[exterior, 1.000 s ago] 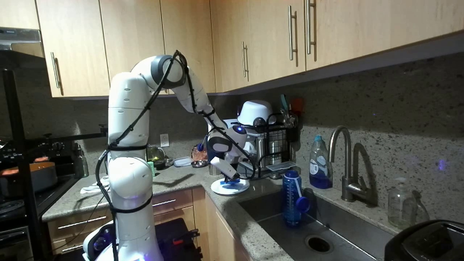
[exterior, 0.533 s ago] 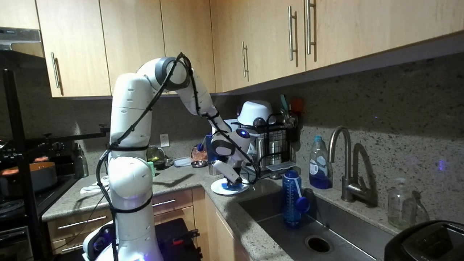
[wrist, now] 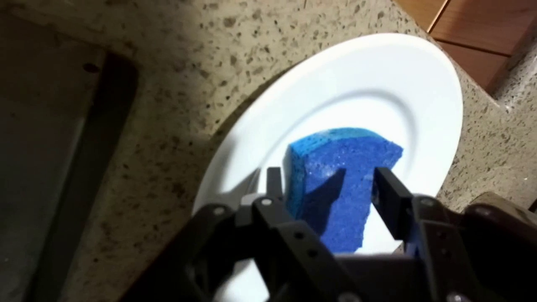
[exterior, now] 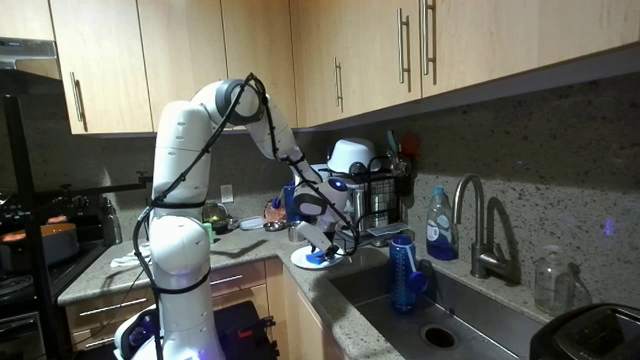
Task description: Put the blue sponge on the white plate
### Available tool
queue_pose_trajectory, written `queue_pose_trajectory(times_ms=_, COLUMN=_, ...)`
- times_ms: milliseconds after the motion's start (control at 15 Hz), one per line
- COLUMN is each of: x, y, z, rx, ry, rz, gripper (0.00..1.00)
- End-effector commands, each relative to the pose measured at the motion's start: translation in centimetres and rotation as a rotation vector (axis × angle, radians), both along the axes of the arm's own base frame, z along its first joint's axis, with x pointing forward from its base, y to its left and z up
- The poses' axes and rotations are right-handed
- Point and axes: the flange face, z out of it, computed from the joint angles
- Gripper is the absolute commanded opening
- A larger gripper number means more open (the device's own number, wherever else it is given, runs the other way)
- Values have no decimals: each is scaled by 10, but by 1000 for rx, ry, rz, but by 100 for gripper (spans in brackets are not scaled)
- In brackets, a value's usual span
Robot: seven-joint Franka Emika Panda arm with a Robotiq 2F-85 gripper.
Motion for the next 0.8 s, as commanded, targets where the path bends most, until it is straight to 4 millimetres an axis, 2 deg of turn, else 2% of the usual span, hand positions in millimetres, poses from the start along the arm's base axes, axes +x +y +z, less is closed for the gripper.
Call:
queue_pose_trajectory(times_ms=0, x=-29, y=16, z=17, rx=-4, ry=10, rz=-1, gripper=92)
queue_pose_trajectory(times_ms=133, x=-43, y=27, z=24, rx=-10, ry=12, rz=11, gripper=100)
queue_pose_trajectory(times_ms=467, x=-75, y=47, z=46, rx=-30, ry=2, rz=18, gripper=100)
queue_pose_trajectory(times_ms=733, x=-92, y=42, z=59, rx=-74, ry=-29, rz=-39, gripper=100)
